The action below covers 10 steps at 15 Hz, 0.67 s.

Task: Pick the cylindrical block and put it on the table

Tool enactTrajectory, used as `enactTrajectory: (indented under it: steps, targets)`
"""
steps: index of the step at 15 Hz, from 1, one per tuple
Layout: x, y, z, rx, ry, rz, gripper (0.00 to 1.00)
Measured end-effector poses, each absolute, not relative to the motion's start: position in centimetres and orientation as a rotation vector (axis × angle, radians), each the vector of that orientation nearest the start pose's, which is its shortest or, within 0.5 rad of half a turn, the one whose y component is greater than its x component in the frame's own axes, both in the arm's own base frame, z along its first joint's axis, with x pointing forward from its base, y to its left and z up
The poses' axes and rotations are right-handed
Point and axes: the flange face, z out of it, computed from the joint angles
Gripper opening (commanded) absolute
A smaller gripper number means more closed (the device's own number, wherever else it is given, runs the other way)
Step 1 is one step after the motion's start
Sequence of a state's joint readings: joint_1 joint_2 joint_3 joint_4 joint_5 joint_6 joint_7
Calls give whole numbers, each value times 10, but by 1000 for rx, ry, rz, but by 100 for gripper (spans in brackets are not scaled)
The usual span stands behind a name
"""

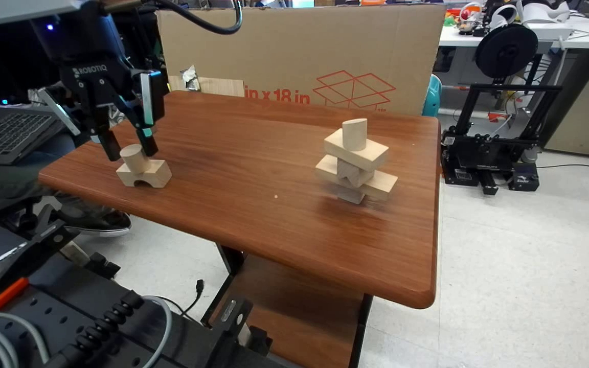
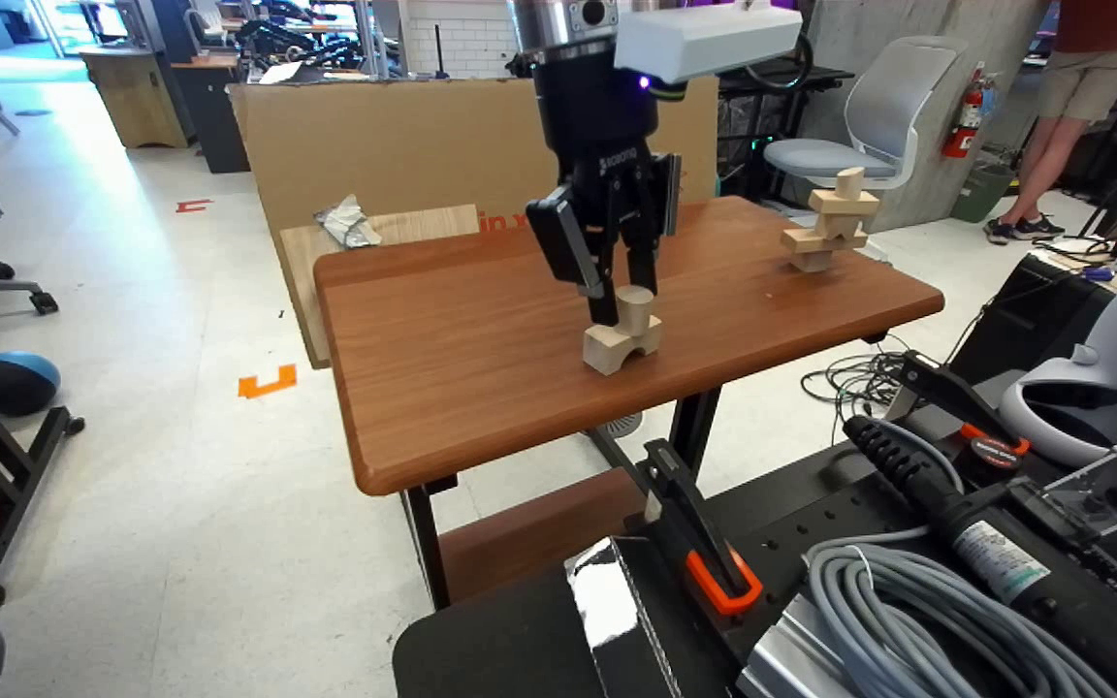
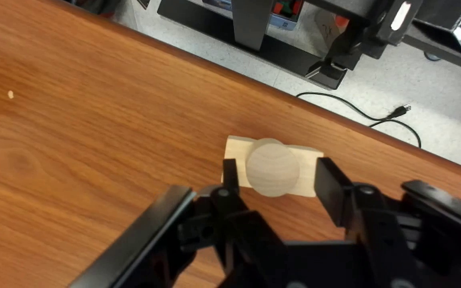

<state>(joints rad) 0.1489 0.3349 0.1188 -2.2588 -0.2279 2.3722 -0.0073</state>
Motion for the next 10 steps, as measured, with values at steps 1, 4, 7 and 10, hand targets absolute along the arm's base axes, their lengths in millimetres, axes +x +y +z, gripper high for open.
enactTrajectory:
  steps: [1,4,7,10]
  targets:
    - [499,135,196,-3169,-726,327,14]
    - [504,133,198,-3155,-685,349,8]
    - [511,129,205,-3123,-626,388,8]
    - [525,124,217,-3103,-552,367,8]
